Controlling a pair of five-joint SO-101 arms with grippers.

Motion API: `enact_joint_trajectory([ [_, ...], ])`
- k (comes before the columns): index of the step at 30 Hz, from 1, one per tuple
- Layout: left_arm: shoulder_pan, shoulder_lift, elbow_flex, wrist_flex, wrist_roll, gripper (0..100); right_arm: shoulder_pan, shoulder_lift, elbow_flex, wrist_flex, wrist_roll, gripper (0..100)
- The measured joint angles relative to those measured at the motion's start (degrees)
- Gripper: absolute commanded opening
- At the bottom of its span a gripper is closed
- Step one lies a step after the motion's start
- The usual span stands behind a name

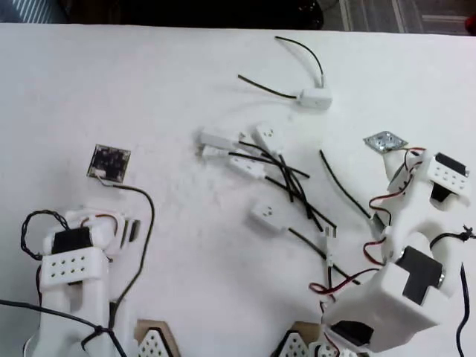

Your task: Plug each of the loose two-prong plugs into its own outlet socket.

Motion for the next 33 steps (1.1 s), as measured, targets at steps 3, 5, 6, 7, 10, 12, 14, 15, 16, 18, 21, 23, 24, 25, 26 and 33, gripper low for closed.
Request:
enact_joint_trajectory([
  [3,0.0,0.0,0.0,0.0,0.0,23,-0.09,-0.26,-0.88,0.7,0.0,12.7],
  [5,0.0,0.0,0.0,0.0,0.0,23,-0.09,-0.26,-0.88,0.7,0.0,12.7],
  [6,0.0,0.0,0.0,0.0,0.0,23,-0.09,0.09,-0.88,0.7,0.0,12.7],
  [7,0.0,0.0,0.0,0.0,0.0,23,-0.09,0.7,-0.88,0.7,0.0,12.7],
  [10,0.0,0.0,0.0,0.0,0.0,23,-0.09,3.69,-0.88,0.62,0.0,12.7],
  [12,0.0,0.0,0.0,0.0,0.0,23,0.09,5.1,-0.88,0.26,0.0,12.7],
  [14,0.0,0.0,0.0,0.0,0.0,23,1.05,6.24,-0.88,-1.58,-0.09,12.7],
  [15,0.0,0.0,0.0,0.0,0.0,23,1.58,6.68,-0.88,-1.93,-0.18,12.7],
  [16,0.0,0.0,0.0,0.0,0.0,23,1.85,6.77,-0.88,-2.46,-0.18,12.7],
  [18,0.0,0.0,0.0,0.0,0.0,23,2.2,6.86,-0.88,-2.99,0.0,12.7],
  [21,0.0,0.0,0.0,0.0,0.0,23,2.46,6.86,-0.88,-2.99,0.0,12.7],
  [23,0.0,0.0,0.0,0.0,0.0,23,2.46,6.86,-0.88,-2.99,0.0,12.9],
  [24,0.0,0.0,0.0,0.0,0.0,23,2.46,6.86,-0.88,-2.99,0.0,13.0],
  [25,0.0,0.0,0.0,0.0,0.0,23,2.46,6.86,-1.32,-2.2,0.0,13.0],
  [26,0.0,0.0,0.0,0.0,0.0,23,2.46,6.86,-2.11,-0.97,0.0,13.0],
  [33,0.0,0.0,0.0,0.0,0.0,23,2.55,5.36,-8.09,5.71,0.0,13.0],
])
